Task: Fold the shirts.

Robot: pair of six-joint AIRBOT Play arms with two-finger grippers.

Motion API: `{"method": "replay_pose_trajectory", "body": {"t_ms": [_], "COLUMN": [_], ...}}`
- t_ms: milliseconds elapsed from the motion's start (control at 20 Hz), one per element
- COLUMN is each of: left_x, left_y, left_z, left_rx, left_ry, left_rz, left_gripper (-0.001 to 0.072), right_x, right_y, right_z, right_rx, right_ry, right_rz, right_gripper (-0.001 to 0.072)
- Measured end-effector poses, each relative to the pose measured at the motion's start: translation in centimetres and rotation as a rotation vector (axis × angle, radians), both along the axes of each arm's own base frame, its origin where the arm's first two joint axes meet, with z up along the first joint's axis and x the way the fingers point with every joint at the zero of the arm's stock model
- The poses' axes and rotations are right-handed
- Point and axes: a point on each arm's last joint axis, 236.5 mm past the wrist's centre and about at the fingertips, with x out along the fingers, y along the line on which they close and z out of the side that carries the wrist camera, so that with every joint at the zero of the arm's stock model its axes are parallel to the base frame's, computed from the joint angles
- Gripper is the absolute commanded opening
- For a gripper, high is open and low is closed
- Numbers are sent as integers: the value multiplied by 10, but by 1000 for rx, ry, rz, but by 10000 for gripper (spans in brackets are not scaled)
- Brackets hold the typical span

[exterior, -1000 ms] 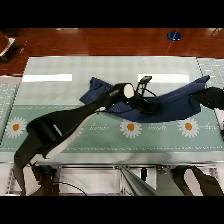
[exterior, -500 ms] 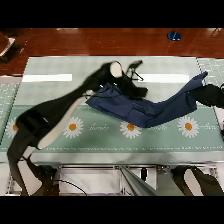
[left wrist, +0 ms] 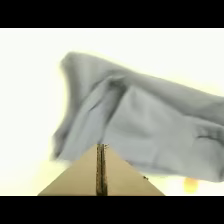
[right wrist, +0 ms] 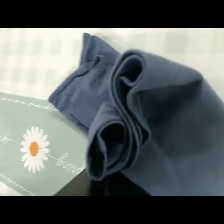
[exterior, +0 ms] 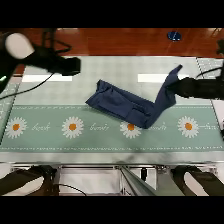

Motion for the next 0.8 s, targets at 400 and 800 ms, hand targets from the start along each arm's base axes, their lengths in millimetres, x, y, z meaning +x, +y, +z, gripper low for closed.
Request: {"method": "replay_pose_trajectory", "body": {"t_ms": [400,800], "left_x": [-122,-147], "left_y": [54,48], "left_z": [-59,-99], "left_rx": [-109,-206], "left_ry": [-25,28], "left_rz": [222,279], "left_gripper": [16,16], "right_x": [65,102], "right_y": [135,227], "right_z": [-43,-106], "right_rx": [10,99], "right_ry": [87,216], "right_rz": [249,320], "right_gripper": [27,413]}}
